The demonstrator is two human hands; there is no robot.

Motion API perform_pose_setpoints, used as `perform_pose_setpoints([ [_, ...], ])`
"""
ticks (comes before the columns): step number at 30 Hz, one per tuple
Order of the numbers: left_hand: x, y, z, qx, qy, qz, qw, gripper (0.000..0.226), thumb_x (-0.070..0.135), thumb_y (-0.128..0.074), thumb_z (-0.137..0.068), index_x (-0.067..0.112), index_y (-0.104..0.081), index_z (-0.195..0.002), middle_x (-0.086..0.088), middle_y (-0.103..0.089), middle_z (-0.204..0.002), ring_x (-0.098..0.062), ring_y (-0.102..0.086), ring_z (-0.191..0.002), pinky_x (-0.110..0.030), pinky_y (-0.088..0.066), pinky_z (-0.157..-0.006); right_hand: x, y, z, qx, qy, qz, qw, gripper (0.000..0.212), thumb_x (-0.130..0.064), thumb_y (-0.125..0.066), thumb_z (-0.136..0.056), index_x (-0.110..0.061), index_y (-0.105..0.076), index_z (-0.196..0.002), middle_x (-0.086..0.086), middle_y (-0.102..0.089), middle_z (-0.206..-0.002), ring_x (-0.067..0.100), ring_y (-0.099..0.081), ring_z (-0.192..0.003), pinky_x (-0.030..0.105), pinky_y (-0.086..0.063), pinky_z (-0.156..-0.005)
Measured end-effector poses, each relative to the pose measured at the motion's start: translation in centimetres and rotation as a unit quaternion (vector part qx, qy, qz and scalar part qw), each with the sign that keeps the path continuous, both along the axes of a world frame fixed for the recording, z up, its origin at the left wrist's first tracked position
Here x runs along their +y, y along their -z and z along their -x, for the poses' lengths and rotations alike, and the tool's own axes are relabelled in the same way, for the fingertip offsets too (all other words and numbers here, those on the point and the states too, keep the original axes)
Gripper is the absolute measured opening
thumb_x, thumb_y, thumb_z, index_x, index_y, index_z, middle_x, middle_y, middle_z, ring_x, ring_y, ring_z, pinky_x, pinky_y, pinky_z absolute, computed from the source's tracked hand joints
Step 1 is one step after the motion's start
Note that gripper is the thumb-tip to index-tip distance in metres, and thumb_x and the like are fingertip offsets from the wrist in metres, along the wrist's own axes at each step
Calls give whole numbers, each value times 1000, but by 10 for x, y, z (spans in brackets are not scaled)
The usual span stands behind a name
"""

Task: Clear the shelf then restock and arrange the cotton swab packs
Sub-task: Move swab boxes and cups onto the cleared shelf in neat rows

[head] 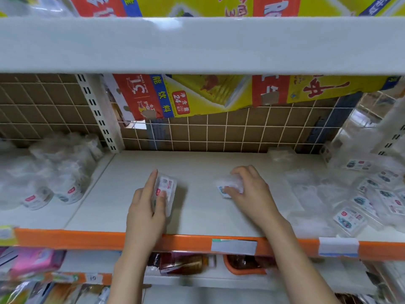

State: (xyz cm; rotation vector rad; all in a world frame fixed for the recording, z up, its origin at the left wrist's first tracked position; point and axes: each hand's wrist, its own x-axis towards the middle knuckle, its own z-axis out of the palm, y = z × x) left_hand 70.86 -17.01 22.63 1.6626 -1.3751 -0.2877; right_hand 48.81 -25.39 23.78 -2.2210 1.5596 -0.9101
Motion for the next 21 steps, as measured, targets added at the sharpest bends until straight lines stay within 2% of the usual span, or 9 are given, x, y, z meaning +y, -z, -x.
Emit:
perform_pose_setpoints([
  [4, 6, -9, -50, -10, -16, 17, 1000, 47, 31, -47, -97, 34, -34, -142, -4, -53, -119, -19, -53, -94, -27, -38, -75, 8, -10, -50, 4, -17, 32, 999, 24, -22, -66, -83, -15, -53, -103, -4, -52, -102, 15, -51, -91, 25, -36, -70],
  [6, 7, -15, -79, -18, -19, 21, 999, 50, 34, -52, -93, 31, -38, -141, 0, -51, -128, -15, -51, -105, -29, -39, -82, 13, -14, -78, 17, -24, 49, 998, 21, -19, -66, -83, -15, -54, -99, -2, -55, -97, 18, -51, -87, 31, -39, -70],
  [8, 8, -19, -110, -31, -16, 11, 999, 54, 26, -60, -90, 28, -40, -140, -1, -49, -134, -12, -47, -114, -31, -41, -88, 19, -16, -106, 24, -29, 55, 998, 19, -13, -66, -82, -16, -54, -95, -2, -55, -91, 20, -51, -83, 31, -37, -69],
  [11, 11, -24, -151, -44, 1, -4, 999, 58, 19, -64, -87, 25, -40, -140, -1, -49, -135, -10, -47, -116, -33, -44, -89, 25, -14, -147, 15, -29, 52, 998, 23, -5, -64, -77, -16, -51, -93, -4, -50, -87, 20, -49, -81, 28, -32, -67],
  [13, 13, -26, -177, -61, 13, -15, 998, 57, 14, -64, -87, 22, -42, -139, -2, -52, -132, -11, -49, -114, -29, -42, -87, 29, -11, -173, -14, -24, 39, 999, 28, -4, -62, -78, -16, -51, -101, -3, -49, -96, 13, -47, -84, 21, -32, -69],
  [16, 16, -26, -219, -77, 23, -26, 996, 51, 10, -65, -86, 19, -48, -133, -3, -59, -124, -25, -57, -110, -30, -41, -85, 33, -10, -214, -16, -24, 25, 999, 44, -6, -60, -82, -15, -51, -124, 0, -46, -116, 10, -48, -94, 16, -33, -78],
  [19, 23, -29, -243, -81, 20, -20, 996, 48, 24, -57, -82, 22, -51, -129, 5, -59, -117, -25, -54, -109, -34, -40, -89, 32, -10, -237, 14, -28, 44, 999, 37, -6, -60, -74, -14, -61, -111, 4, -53, -108, 23, -56, -88, 26, -41, -74],
  [21, 29, -30, -261, -81, 9, -12, 997, 48, 26, -53, -82, 24, -50, -130, 11, -54, -116, -23, -52, -110, -33, -39, -89, 32, -12, -255, 22, -28, 64, 997, 32, -15, -55, -69, -14, -64, -100, 4, -59, -98, 26, -58, -85, 30, -41, -75],
])
